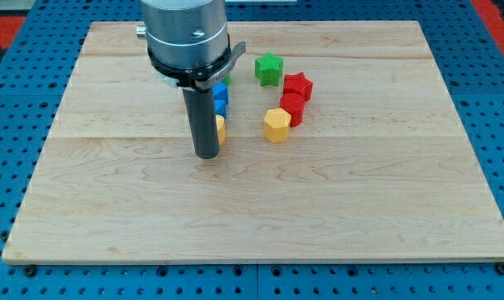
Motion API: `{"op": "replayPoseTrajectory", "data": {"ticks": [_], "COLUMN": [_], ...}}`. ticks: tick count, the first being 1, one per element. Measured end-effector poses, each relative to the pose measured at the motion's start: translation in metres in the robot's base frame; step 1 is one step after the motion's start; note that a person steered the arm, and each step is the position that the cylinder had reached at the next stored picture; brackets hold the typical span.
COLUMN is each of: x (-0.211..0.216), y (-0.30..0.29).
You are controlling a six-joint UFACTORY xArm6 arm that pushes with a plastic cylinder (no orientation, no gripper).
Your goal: Move the heart into the triangle
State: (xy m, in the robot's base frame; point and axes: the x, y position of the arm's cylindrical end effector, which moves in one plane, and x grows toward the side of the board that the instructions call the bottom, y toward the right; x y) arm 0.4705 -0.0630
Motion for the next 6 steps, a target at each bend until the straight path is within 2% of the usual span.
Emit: {"op": "replayPoseTrajectory", "data": {"ticks": [1, 2, 4, 5, 6], "x": [-0.011, 0.005, -0.008, -0.013, -0.017], "y": [0.007, 0.039, 0.114, 0.086, 0.087]}}
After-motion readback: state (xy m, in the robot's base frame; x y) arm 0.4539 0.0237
